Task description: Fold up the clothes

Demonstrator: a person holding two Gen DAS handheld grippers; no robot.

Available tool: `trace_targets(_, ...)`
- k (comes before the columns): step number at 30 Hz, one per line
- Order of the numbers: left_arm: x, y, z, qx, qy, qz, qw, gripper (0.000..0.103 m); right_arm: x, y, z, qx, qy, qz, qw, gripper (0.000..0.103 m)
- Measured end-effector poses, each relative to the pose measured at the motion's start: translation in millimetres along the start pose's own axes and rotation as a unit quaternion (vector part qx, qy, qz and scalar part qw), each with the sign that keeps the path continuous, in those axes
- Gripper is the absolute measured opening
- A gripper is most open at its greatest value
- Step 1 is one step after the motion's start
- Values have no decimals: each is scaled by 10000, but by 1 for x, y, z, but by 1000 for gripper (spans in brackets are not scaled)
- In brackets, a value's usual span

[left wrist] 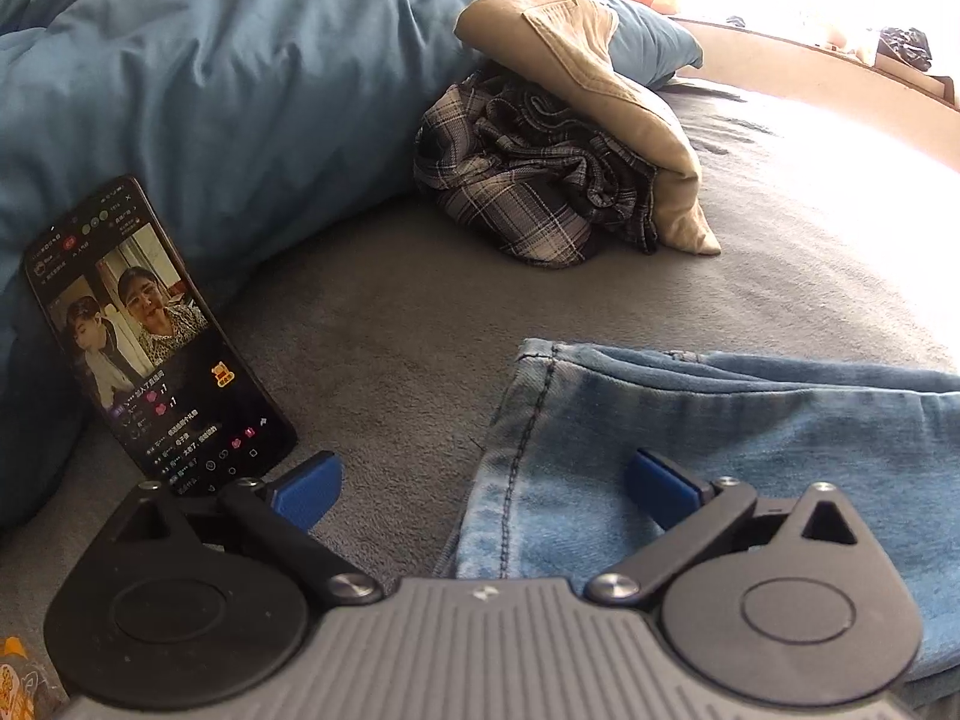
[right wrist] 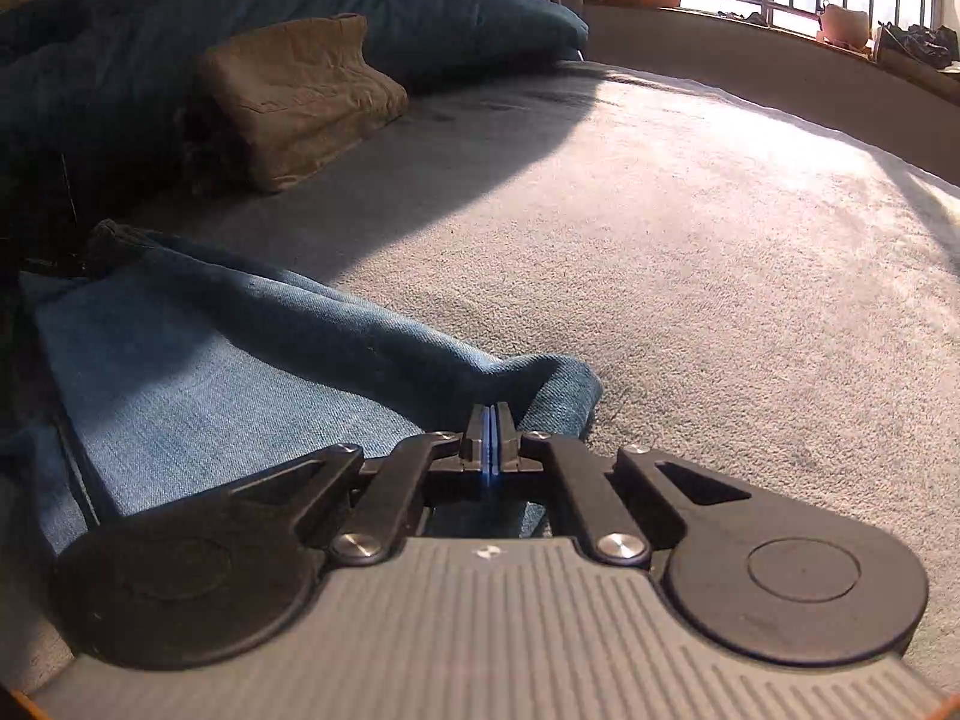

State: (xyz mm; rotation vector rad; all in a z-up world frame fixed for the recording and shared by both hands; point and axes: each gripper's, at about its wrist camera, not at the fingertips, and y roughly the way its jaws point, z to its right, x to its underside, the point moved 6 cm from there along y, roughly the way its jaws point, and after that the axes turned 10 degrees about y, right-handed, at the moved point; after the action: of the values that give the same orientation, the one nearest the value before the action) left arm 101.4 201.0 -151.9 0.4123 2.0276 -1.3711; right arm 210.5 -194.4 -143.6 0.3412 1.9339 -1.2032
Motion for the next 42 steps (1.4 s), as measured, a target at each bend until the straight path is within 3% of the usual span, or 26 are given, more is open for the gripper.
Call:
trace_targets(2,1,0,0,2,-39,-6,10000,103,-11,1,-3,-161,106,143,9997,1)
trace_targets(5,2,1,-1,51,-156,-12,9999,103,-8,26,15,138,198,-19,9997,0)
trace_targets(7,3,1,-2,64,-186,-4,9998,103,-2,30,28,-5,405,-3,9992,0)
trace_targets(10,4,2,-3,97,-201,16,9997,103,-16,10,22,202,413,90,9989,1)
trace_targets(17,7,3,-5,272,-333,58,9991,103,-1,-30,3,-167,176,-218,9995,0)
trace_targets(26,6,5,-4,316,-118,74,9994,103,12,-73,-21,-702,-284,-423,9962,1)
trace_targets(33,7,6,-3,347,-160,94,9992,103,75,-68,-21,-621,-355,-1029,9921,1)
trace_targets(38,5,4,0,255,-51,89,9996,103,51,-89,-32,-957,-467,-698,9919,3)
trace_targets(42,5,4,1,237,-64,109,9996,103,28,-53,-8,-669,27,-439,9968,3)
